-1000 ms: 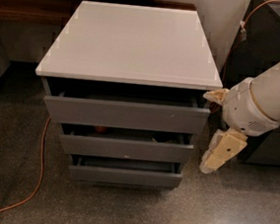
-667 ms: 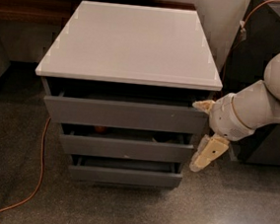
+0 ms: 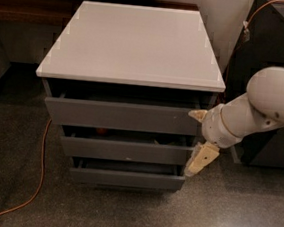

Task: Pick apple from middle drawer and place on counter

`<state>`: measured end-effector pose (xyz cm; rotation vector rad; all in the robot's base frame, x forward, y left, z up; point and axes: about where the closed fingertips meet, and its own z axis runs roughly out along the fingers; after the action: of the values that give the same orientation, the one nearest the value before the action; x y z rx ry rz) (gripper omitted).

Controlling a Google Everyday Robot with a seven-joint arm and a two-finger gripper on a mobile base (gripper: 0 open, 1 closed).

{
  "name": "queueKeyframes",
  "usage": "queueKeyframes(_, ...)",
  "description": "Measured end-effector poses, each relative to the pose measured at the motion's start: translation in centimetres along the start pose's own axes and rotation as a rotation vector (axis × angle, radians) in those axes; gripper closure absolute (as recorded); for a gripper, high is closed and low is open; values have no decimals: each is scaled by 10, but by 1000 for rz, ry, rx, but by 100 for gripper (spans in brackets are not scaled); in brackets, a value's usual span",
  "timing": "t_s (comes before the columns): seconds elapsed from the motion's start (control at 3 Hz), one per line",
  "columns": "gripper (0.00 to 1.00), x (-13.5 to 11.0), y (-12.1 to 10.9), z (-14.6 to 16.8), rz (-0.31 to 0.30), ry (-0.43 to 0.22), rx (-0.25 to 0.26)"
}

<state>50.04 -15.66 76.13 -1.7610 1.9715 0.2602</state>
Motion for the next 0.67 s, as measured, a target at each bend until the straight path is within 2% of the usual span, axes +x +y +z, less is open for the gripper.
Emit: queueKeyframes(0.67, 0, 28, -14, 66, -3, 3, -17)
